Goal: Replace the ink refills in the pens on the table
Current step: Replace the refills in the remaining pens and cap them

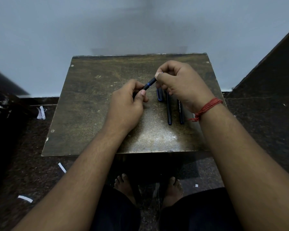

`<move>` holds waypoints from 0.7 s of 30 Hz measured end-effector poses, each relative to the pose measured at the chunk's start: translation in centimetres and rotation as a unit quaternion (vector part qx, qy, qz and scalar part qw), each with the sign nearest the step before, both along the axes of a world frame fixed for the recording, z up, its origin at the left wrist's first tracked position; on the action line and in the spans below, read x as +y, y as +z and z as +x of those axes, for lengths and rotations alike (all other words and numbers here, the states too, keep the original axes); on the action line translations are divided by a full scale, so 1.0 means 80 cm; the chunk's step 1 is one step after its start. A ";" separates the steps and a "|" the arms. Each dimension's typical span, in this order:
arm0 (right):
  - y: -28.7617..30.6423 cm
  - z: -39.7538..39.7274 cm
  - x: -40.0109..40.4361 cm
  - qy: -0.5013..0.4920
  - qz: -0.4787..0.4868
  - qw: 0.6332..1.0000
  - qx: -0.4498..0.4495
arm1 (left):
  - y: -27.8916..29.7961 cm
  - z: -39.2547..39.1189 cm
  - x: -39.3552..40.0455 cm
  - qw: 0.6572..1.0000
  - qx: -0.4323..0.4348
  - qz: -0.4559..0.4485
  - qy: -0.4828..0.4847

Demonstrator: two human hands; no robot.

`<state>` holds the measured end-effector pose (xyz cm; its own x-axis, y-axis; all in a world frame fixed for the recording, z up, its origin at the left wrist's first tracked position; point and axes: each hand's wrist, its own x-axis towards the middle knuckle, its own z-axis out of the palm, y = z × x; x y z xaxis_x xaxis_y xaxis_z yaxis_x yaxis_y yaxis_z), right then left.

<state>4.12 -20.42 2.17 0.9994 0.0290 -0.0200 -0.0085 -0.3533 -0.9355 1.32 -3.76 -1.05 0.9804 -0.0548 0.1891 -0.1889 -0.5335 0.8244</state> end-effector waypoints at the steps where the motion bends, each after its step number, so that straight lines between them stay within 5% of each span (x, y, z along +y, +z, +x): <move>1: 0.000 0.000 -0.002 0.002 -0.021 1.000 -0.001 | -0.001 0.000 0.000 1.000 -0.004 0.006 -0.002; 13: -0.005 0.004 -0.016 0.064 -0.060 0.993 -0.081 | 0.004 -0.001 0.000 1.000 -0.007 0.010 -0.008; 21: -0.006 0.004 -0.008 -0.025 -0.133 0.986 -0.099 | 0.005 -0.001 -0.001 1.000 -0.005 0.023 -0.008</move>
